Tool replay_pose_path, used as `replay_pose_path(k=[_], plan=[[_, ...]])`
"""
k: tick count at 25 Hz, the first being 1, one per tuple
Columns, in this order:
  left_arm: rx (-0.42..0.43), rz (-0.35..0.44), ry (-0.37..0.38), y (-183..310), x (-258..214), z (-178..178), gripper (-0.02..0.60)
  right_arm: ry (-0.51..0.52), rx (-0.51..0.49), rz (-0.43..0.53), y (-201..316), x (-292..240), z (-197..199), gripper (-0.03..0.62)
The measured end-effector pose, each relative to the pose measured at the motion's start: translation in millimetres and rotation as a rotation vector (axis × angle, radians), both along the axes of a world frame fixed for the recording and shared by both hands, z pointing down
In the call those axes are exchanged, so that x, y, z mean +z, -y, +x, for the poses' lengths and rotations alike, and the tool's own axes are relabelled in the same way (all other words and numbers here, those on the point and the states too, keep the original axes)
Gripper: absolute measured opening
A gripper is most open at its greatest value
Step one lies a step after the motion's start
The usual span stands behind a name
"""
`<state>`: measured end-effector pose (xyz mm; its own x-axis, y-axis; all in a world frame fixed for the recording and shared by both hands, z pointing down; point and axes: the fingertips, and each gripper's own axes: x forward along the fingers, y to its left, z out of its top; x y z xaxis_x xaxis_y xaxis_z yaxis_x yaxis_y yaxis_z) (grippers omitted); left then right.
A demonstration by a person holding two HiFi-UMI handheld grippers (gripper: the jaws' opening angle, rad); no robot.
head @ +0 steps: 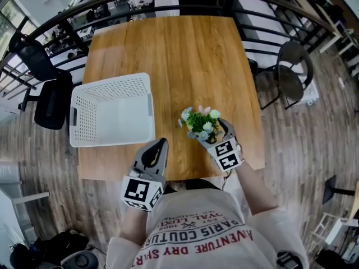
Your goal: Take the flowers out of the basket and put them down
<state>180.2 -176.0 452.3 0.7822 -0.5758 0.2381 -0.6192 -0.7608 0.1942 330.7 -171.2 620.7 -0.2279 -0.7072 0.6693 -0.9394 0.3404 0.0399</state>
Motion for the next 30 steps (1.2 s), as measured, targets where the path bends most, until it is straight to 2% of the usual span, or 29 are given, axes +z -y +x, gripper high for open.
replay_pose_path(k=[2,4,8,9,10,11,12,16,19,25,30], plan=[[0.019,0.027,-0.011,6.7,-9.7,-4.0,0.021,-0.033,0.032,0.081,3.3,-32.1,-1.5,0.437],[0.031,0.049,-0.026,15.3,-19.3,-11.1,0.021,-0.016,0.078,0.149,10.2,-63.6,-6.6,0.437],[0.036,0.079,-0.039,25.2,-33.0,-35.7,0.021,0.012,0.153,0.203,21.4,-104.6,-26.7,0.430],[0.036,0.086,-0.041,27.7,-36.4,-43.0,0.021,0.007,0.175,0.217,24.6,-112.3,-31.7,0.400],[0.035,0.096,-0.043,30.7,-40.0,-50.6,0.021,0.006,0.205,0.239,28.3,-120.5,-35.4,0.305],[0.033,0.105,-0.045,34.0,-43.8,-58.4,0.021,0.009,0.239,0.266,32.1,-129.1,-38.7,0.157],[0.028,0.114,-0.047,37.6,-47.7,-66.6,0.021,0.015,0.266,0.295,36.1,-137.3,-42.8,0.096],[-0.007,0.139,-0.063,52.6,-61.7,-98.6,0.021,0.020,0.283,0.373,52.9,-166.7,-69.3,0.058],[-0.030,0.159,-0.068,63.4,-68.9,-122.4,0.021,0.036,0.249,0.426,63.2,-186.7,-95.3,0.037],[-0.077,0.179,-0.064,81.1,-73.9,-163.2,0.021,0.111,0.174,0.602,69.5,-221.0,-139.8,0.029],[-0.114,0.182,-0.065,92.4,-70.7,-188.4,0.021,0.145,0.134,0.613,70.3,-220.2,-164.5,0.028]])
